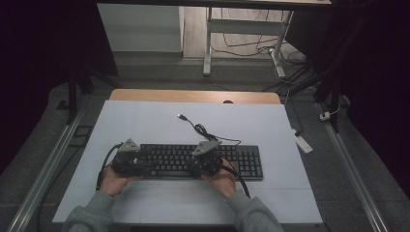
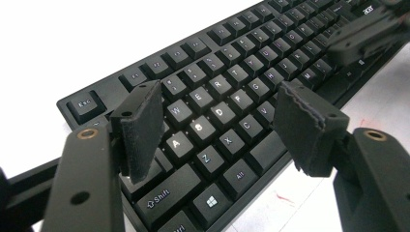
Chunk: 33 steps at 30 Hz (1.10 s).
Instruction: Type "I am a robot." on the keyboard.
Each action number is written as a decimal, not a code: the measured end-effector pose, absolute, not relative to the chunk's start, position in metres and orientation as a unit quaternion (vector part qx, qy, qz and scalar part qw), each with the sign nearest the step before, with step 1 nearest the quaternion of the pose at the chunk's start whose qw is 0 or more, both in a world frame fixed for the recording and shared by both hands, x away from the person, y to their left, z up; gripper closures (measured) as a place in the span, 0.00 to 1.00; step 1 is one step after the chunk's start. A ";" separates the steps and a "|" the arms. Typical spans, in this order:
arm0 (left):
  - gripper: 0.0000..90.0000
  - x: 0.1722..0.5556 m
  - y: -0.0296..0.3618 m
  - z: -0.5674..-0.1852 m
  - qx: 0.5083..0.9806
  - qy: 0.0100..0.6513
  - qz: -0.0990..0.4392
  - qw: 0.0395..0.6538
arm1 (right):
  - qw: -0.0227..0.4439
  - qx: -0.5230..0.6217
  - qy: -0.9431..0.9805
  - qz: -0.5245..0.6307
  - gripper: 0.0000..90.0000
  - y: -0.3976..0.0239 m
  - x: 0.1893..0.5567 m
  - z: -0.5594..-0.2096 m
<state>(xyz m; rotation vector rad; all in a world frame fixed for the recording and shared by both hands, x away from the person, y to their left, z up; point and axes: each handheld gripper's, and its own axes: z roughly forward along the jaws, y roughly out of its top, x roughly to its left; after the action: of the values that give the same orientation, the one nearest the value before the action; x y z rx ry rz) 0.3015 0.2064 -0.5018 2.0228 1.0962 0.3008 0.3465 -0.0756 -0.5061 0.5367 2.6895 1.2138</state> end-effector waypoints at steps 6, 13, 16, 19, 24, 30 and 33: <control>0.38 0.302 0.206 -0.502 0.800 0.432 0.119 0.398 | 0.070 0.174 0.900 0.393 1.00 -0.068 0.347 -0.512; 0.38 0.301 0.206 -0.502 0.801 0.431 0.120 0.398 | 0.075 0.176 0.900 0.391 1.00 -0.065 0.348 -0.515; 0.38 0.301 0.206 -0.502 0.801 0.431 0.120 0.397 | 0.074 0.177 0.901 0.389 1.00 -0.064 0.349 -0.517; 0.38 0.301 0.206 -0.502 0.801 0.430 0.120 0.398 | 0.077 0.174 0.902 0.388 1.00 -0.063 0.349 -0.516; 0.38 0.301 0.205 -0.502 0.802 0.430 0.121 0.397 | 0.080 0.172 0.904 0.383 1.00 -0.062 0.349 -0.519; 0.38 0.301 0.206 -0.502 0.802 0.430 0.122 0.397 | 0.086 0.171 0.900 0.392 1.00 -0.063 0.347 -0.516; 0.38 0.301 0.206 -0.502 0.801 0.430 0.122 0.397 | 0.091 0.172 0.898 0.396 1.00 -0.067 0.346 -0.512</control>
<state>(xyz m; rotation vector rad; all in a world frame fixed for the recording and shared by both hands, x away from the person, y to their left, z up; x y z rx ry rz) 0.3013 0.2063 -0.5018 2.0298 1.0903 0.3095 0.3459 -0.0668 -0.5121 0.5111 2.6667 1.1756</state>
